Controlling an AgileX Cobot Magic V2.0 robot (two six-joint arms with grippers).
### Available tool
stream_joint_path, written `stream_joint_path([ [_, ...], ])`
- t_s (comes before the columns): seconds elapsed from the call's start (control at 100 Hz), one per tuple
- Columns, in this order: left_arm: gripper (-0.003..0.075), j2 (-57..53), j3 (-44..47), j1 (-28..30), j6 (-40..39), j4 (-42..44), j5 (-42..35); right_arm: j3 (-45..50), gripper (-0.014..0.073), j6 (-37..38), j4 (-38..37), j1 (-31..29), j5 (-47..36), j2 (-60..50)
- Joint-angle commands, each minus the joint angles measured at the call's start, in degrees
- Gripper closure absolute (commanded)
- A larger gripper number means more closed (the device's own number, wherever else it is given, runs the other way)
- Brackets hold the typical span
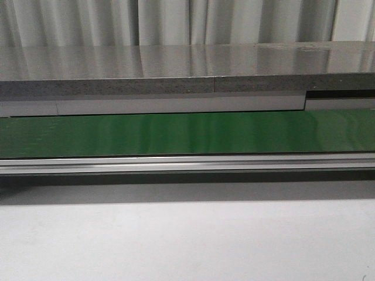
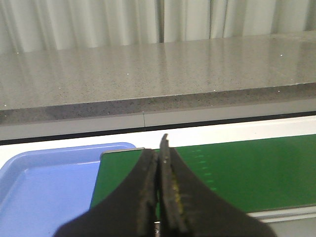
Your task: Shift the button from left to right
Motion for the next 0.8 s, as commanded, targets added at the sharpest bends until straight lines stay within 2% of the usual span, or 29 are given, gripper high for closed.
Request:
stream_joint_path([
  [0.0,0.0741,0.4,-1.5,-0.5,-0.1,-0.7,-5.1,-0.9,0.0662,0.0,-0.6,0.1,-4.9,-1.1],
  [0.14,0.0741,0.3,-1.0,-0.5,-2.2,2.2,-7.2,-0.9,0.0662,0.0,-0.6,0.1,-4.9,-1.1],
  [0.21,0.0741,0.0,-0.2,-0.5,-9.2,8.2,-7.5,-0.9,0.0662,0.0,-0.6,0.1,-4.9,-1.1],
  [0.31,0.0741,-0.9,1.3,-0.5,-23.2,18.8,-7.5,-0.9,0.0662,0.0,-0.6,0.1,-4.9,-1.1],
  [0.38,0.0741,-1.9,2.8,-0.5,-28.3,23.2,-7.5,-0.9,0.0662,0.0,-0.6,0.1,-4.9,-1.1],
  [0.79,0.0741,-16.8,13.2,-0.5,-28.9,25.8,-7.5,-0.9,0.0662,0.0,-0.6,0.1,-4.9,-1.1],
])
